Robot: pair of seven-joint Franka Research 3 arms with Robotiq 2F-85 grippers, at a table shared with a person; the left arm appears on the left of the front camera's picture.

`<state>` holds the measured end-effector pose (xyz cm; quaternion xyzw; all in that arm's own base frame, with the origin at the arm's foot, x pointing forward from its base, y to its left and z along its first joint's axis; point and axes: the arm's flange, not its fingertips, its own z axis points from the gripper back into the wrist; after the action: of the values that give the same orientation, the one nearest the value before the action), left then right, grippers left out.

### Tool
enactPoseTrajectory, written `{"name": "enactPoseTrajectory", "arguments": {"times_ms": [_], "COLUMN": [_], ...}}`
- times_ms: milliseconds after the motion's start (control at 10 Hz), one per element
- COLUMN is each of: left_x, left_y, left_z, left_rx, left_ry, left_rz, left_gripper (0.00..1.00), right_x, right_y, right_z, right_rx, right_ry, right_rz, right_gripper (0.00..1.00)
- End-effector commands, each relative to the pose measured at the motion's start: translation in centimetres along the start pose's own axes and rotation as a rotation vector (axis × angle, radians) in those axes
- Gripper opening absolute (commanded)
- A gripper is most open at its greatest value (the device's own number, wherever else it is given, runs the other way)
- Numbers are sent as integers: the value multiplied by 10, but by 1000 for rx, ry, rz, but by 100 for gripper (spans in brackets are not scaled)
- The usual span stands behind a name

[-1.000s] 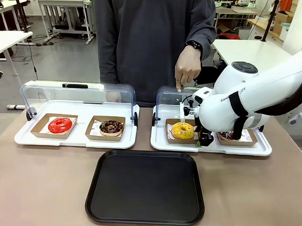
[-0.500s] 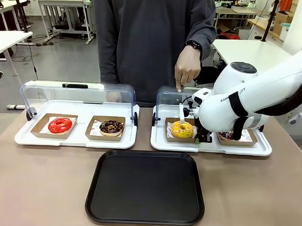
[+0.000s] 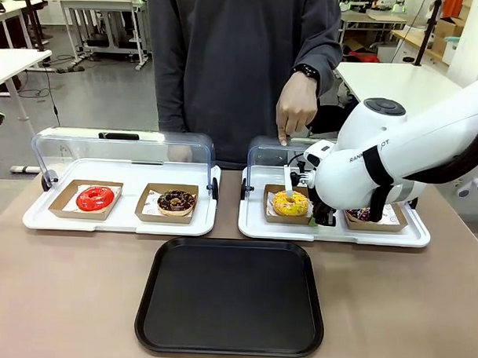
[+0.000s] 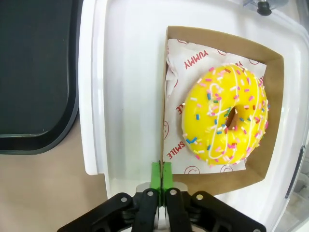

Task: Move the third donut from the left to the tray.
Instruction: Pick up the Paper togo box containing the Donut indicated by the person and place it on the Handle tray.

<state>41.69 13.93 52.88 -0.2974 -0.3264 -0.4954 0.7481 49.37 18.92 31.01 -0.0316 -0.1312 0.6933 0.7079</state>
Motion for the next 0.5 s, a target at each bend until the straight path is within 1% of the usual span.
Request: {"name": "enactPoseTrajectory", "arguments": {"times_ms": [0,200,300,400], "left_x": [0,0,0,0], "left_y": [-2,-2,-2,-2], "left_z": [1,1,1,1], "left_rx": [-9,-9,-9,-9], "left_ry": [-3,-3,-3,-3], "left_rz": [-13,-13,-13,-13], "left_gripper": [100,100,100,100], "right_x": [-1,1,-2,-3], "right_y": [0,1,3,5], "right_z": [0,0,21,40], "right_rx": [0,1,-55,-75], "right_ry": [1,0,-13,-29], "right_rz": [-3,1,-17,-14], "right_gripper": [0,2,2,2]}}
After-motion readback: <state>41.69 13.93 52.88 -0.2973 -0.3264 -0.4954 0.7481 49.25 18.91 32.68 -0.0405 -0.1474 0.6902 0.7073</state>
